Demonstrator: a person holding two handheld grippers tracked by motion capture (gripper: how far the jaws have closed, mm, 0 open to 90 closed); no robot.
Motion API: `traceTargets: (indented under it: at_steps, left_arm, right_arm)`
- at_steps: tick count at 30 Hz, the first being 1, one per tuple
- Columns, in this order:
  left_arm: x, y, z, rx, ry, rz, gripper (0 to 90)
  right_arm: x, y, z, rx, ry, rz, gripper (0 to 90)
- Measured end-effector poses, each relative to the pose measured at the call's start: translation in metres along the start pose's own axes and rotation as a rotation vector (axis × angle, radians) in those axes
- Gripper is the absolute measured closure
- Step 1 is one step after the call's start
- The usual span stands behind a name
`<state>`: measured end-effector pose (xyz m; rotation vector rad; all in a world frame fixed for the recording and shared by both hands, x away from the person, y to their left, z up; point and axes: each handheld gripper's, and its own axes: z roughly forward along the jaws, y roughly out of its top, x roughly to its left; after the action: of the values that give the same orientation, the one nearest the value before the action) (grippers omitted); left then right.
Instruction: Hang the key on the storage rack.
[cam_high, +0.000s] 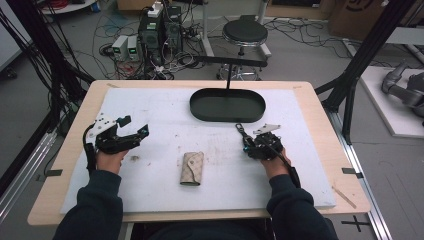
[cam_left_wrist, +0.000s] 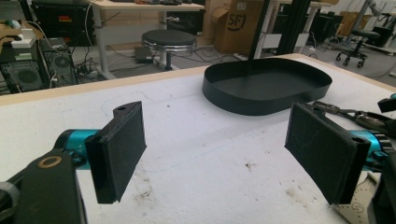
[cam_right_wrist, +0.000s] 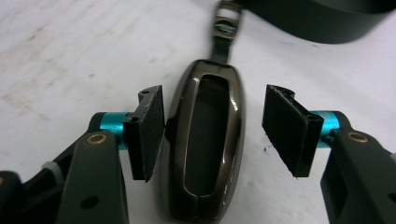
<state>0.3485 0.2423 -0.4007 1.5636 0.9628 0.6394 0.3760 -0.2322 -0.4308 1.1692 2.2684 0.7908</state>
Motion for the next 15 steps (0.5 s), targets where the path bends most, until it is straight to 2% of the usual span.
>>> traceTargets:
  at_steps: [2,4,6,9,12,13,14,15]
  left_arm:
    - [0.0,0.0,0.001,0.004,-0.002,-0.001,19.8]
    - [-0.001,-0.001,0.002,0.009,-0.007,0.002,20.0]
    - [-0.002,-0.001,0.002,0.01,-0.004,0.004,20.1]
    - [-0.002,-0.001,0.002,0.013,-0.002,0.001,20.2]
    - [-0.001,-0.001,0.002,0.015,-0.002,-0.002,20.3]
    - [-0.001,-0.001,0.002,0.019,-0.001,0.0,20.3]
    - [-0.001,-0.001,0.002,0.02,-0.002,0.0,21.1]
    - [-0.001,-0.001,0.002,0.023,-0.002,0.0,21.1]
  right_arm:
    - [-0.003,0.0,0.0,-0.009,0.005,0.015,37.0]
    - [-0.005,0.001,0.007,-0.034,0.04,0.031,28.4]
    - [-0.004,0.001,0.015,-0.018,0.071,0.056,25.9]
    - [-0.002,0.0,0.02,0.011,0.062,0.043,24.0]
    - [-0.005,-0.001,0.021,0.022,0.084,0.084,26.4]
    - [-0.005,-0.001,0.021,0.022,0.084,0.084,26.4]
    - [-0.005,-0.001,0.019,0.028,0.095,0.073,32.7]
    - [-0.005,-0.001,0.019,0.028,0.095,0.073,32.7]
